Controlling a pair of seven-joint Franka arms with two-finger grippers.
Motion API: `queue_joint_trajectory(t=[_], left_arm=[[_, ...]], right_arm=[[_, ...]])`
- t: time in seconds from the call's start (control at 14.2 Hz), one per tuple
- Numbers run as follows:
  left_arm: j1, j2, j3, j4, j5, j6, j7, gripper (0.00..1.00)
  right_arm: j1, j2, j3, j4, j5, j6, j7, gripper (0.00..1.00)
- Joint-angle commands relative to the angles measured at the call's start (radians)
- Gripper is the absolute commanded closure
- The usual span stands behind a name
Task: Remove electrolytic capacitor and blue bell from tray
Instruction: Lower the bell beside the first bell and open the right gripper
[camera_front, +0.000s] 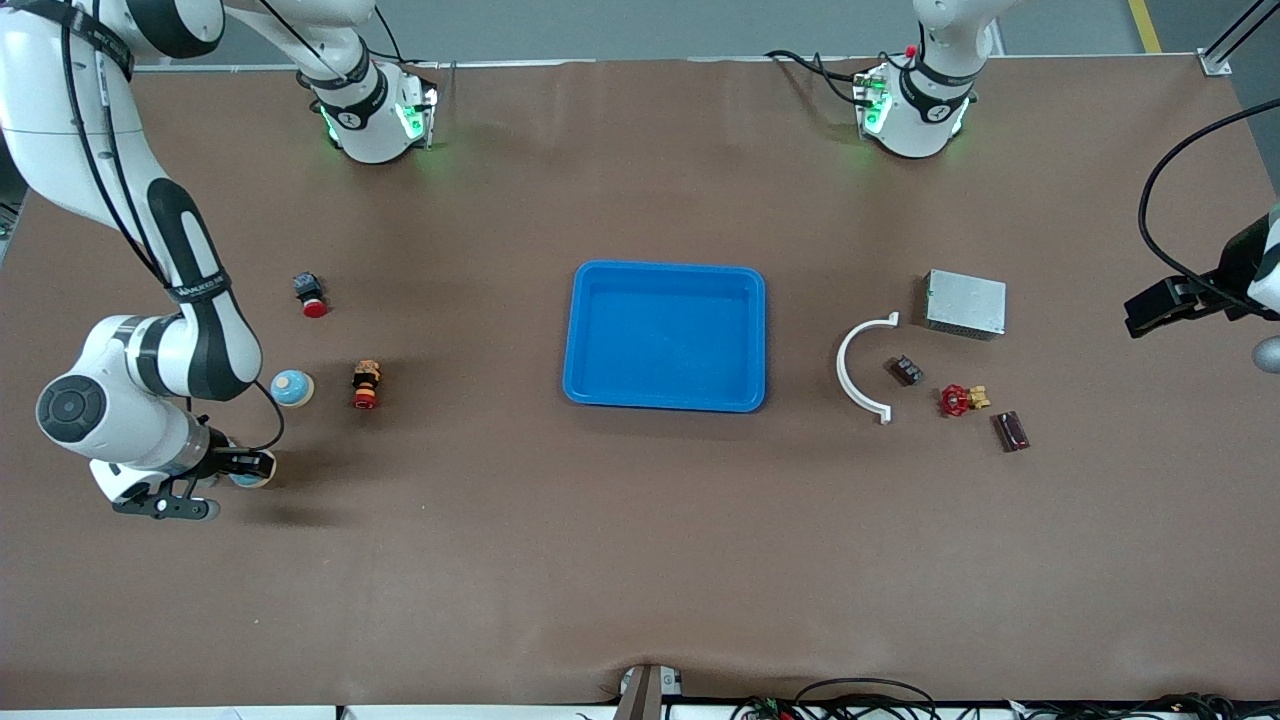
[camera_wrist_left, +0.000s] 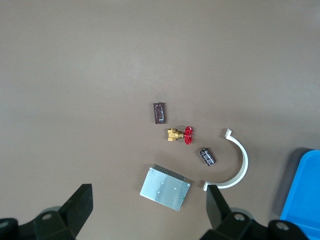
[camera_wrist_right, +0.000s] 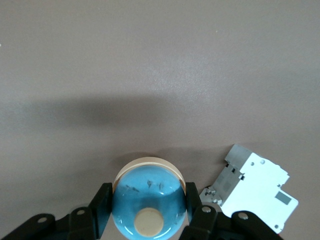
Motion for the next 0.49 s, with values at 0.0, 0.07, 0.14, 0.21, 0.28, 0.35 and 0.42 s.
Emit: queue_joint_trajectory(t=[0.0, 0.07, 0.14, 0.21, 0.28, 0.35, 0.42], left_arm=[[0.011, -0.020, 0.002, 0.003, -0.004, -0.010, 0.074, 0.00], [0.011, -0.031, 0.002, 0.003, -0.012, -0.008, 0.073, 0.00], [0.011, -0.048, 0.002, 0.002, -0.013, -0.003, 0.068, 0.00], [0.004, -0.062, 0.005, -0.004, -0.021, -0.002, 0.065, 0.00], [-0.009, -0.089, 0.019, -0.015, -0.044, -0.002, 0.063, 0.00], [-0.056, -0.098, 0.062, -0.026, -0.052, 0.009, 0.066, 0.00], [-0.158, -0.117, 0.176, -0.032, -0.059, 0.010, 0.071, 0.00]], right_arm=[[-0.019, 0.002, 0.019, -0.012, -0.013, 0.017, -0.003, 1.00], [-0.019, 0.005, 0.019, -0.012, -0.013, 0.020, -0.003, 1.00], [-0.019, 0.008, 0.019, -0.012, -0.011, 0.022, -0.003, 1.00], [-0.019, 0.010, 0.019, -0.012, -0.011, 0.023, -0.003, 1.00], [-0.019, 0.011, 0.019, -0.012, -0.011, 0.023, -0.003, 1.00], [-0.019, 0.011, 0.019, -0.012, -0.011, 0.022, -0.003, 1.00], [-0.019, 0.011, 0.019, -0.012, -0.011, 0.023, -0.003, 1.00]])
